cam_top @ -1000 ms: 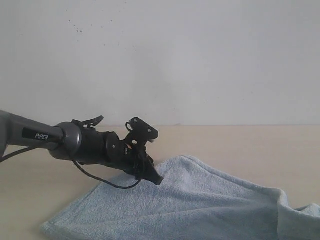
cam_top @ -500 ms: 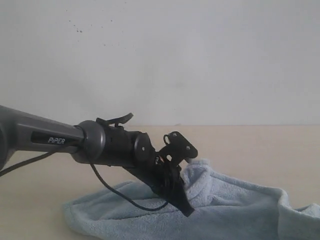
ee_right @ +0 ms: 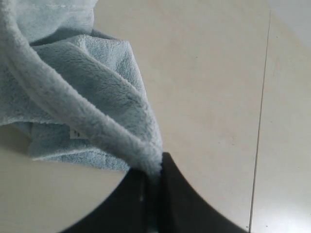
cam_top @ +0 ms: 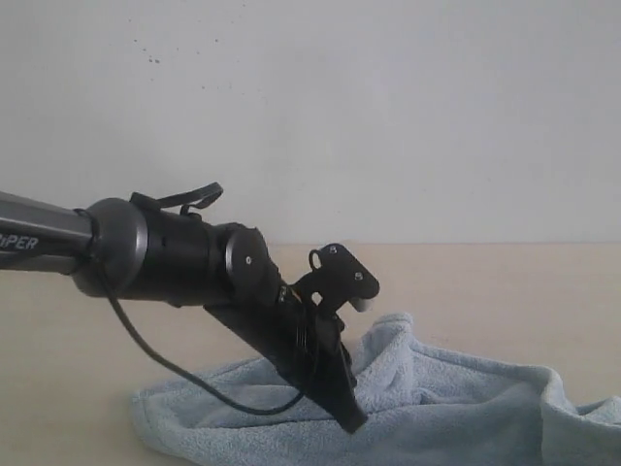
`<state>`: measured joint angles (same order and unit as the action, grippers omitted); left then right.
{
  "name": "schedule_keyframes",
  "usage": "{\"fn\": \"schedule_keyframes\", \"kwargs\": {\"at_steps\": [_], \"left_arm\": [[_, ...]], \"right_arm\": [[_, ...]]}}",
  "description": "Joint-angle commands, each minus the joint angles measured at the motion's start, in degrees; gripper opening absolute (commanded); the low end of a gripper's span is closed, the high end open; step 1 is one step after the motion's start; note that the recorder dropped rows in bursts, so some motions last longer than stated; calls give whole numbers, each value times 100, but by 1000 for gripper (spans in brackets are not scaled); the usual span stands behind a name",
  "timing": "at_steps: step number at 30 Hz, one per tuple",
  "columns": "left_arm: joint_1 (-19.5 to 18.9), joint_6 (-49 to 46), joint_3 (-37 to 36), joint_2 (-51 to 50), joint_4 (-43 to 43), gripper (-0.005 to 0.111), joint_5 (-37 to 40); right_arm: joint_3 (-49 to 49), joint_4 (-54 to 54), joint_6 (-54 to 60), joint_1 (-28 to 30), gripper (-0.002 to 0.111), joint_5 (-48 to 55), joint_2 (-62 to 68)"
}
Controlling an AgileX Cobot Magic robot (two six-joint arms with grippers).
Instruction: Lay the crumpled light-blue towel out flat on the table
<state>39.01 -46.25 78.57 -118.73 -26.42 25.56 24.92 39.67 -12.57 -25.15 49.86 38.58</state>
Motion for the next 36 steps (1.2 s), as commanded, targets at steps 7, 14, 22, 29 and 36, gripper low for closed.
{"fn": "schedule_keyframes", "kwargs": {"at_steps": [7, 14, 22, 29, 36], "left_arm": [[144, -675, -996, 145, -837, 4, -1498], [-288, -675, -854, 218, -824, 4, -1756], [-730, -675, -866, 76, -824, 4, -1803], [-764, -675, -881, -312, -848, 4, -1676], [-764, -663, -1267, -362, -871, 4, -1626]], "right_arm": [[-21, -61, -32, -16, 1, 70, -258], [-21, -142, -32, -16, 1, 79, -263], [-21, 161, -50, -16, 1, 752, -263], [-21, 2604, -569, -3, 1, 2010, -565], [-21, 2946, -164, -3, 1, 2010, -967]]}}
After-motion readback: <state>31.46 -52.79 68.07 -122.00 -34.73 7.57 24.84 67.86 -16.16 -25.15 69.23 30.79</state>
